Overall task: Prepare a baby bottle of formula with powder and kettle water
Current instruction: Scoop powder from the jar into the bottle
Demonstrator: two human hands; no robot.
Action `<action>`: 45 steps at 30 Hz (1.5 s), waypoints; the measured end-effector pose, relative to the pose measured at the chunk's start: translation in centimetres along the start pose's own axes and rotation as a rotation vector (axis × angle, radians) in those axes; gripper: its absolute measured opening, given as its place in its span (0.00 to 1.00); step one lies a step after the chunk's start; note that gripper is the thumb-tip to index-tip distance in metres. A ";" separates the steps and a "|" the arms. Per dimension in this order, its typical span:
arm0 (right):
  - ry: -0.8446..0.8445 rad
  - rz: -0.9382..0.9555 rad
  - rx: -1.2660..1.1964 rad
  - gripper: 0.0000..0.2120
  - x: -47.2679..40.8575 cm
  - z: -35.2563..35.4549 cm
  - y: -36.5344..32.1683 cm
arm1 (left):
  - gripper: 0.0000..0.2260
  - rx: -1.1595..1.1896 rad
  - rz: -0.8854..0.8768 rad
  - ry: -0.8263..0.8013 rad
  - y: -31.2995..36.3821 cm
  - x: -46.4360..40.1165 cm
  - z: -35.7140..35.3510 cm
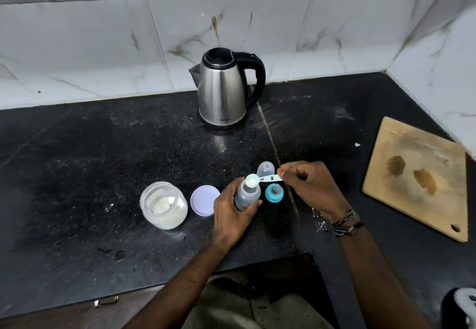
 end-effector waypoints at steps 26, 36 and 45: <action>-0.141 0.513 0.654 0.08 2.5 -5.1 -9.3 | 0.23 0.109 -0.063 -0.005 2.1 -0.2 0.9; -0.155 0.431 0.575 0.09 2.0 -4.9 -8.4 | 0.24 0.087 -0.084 -0.009 1.9 0.2 1.2; -0.123 0.377 0.483 0.11 1.3 -4.7 -7.5 | 0.23 0.089 -0.092 -0.005 1.9 0.6 1.2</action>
Point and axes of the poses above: each hand's wrist, its own x-axis away from the middle knuckle, its own z-axis out of the back of the hand, y = z × x, the point moved 9 cm from there along -x, towards the middle knuckle, and after that the axes turned 1 degree about -z, right-handed, at the moved point
